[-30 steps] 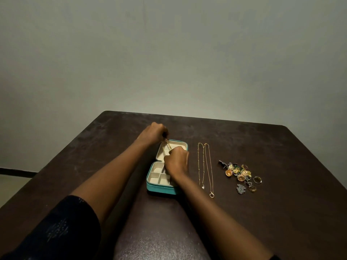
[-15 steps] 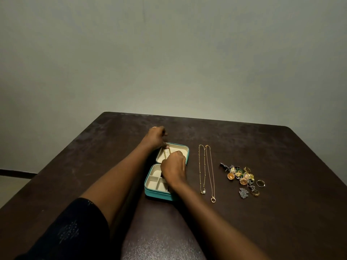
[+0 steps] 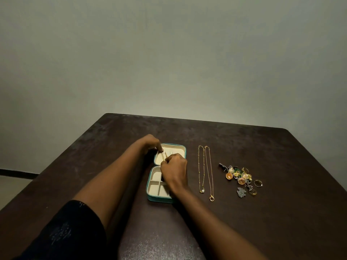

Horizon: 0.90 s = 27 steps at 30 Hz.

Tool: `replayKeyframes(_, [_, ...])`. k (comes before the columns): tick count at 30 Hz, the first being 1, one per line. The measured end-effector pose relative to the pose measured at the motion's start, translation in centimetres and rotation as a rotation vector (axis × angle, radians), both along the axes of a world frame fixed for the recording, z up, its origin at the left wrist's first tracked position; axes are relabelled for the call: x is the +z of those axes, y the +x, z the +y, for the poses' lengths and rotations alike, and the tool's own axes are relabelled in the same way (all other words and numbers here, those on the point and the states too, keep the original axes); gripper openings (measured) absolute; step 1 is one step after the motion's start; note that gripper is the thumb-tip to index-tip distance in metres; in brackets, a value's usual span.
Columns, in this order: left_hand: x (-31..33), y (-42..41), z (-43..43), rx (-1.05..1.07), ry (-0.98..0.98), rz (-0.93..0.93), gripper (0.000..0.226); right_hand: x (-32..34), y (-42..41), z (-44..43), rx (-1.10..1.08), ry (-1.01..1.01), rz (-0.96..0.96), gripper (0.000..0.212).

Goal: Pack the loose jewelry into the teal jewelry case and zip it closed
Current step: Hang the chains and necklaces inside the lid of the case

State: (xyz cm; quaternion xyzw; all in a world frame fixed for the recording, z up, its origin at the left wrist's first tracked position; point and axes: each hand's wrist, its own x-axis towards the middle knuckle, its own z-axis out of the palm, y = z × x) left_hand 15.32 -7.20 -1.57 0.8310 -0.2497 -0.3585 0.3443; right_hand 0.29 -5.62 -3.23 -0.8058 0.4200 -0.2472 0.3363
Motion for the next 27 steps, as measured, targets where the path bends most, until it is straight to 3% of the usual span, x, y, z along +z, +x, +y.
replayKeyframes(1, [0.1,-0.2,0.3,-0.006,-0.014,-0.009,0.004,0.1,-0.1,0.1,0.008,-0.01,-0.006,0.027])
replayKeyframes(4, [0.2,-0.6,0.9,-0.023,-0.056,-0.01,0.017,0.2,-0.4,0.2,0.017,0.0,-0.018,0.026])
replayKeyframes(19, [1.2,-2.8,3.5,0.038,-0.367,0.25,0.019,1.2,-1.9,2.2,-0.08,0.241,-0.095,0.026])
replayKeyframes(27, [0.6,-4.1,4.0,0.024,-0.44,0.302,0.023,0.0,-2.8,2.9,-0.085,0.207,-0.063,0.027])
